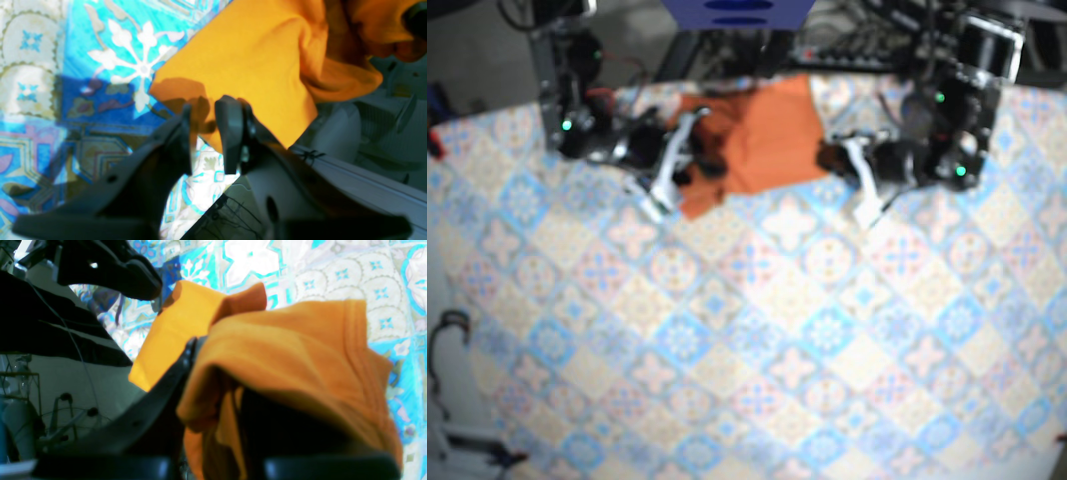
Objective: Fold the T-shirt properly
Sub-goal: 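Lower the folded end onto the shirt with the right gripper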
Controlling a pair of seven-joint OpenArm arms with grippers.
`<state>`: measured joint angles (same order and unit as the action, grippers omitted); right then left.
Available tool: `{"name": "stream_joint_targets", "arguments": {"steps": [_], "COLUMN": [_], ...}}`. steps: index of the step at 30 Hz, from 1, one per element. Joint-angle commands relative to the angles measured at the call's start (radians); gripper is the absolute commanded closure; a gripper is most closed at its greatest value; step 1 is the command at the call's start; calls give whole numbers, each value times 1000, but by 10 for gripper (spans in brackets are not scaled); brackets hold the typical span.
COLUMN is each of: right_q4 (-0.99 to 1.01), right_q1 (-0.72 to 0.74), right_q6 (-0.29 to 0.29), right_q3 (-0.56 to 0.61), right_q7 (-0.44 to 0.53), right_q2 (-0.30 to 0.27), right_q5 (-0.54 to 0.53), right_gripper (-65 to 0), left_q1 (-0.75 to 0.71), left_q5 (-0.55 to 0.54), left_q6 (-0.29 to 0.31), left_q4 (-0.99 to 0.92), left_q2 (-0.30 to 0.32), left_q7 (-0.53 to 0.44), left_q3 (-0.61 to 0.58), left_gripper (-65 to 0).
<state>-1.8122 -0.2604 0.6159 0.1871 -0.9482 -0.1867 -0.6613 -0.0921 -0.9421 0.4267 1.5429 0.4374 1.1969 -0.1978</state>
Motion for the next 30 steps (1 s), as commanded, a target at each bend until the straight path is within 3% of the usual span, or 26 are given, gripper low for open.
{"name": "stream_joint_targets", "arguments": {"steps": [1, 9, 30], "right_q4": [-14, -13, -18], "right_q1": [11, 9, 3], "right_q6": [6, 6, 6], "right_q3": [-1, 5, 5], "right_q7": [44, 68, 70], "right_q2": [-4, 20, 20], "right_q5": [-25, -25, -25], "right_gripper": [0, 0, 0], "left_q1": [10, 9, 12], "left_q5": [-13, -13, -12], "left_q6": [7, 7, 7], "left_q4": [14, 12, 11], "left_q2": [10, 10, 15], "left_q7": [-7, -7, -7], "left_q3": [5, 4, 4], "left_gripper": [-134, -134, -135]}}
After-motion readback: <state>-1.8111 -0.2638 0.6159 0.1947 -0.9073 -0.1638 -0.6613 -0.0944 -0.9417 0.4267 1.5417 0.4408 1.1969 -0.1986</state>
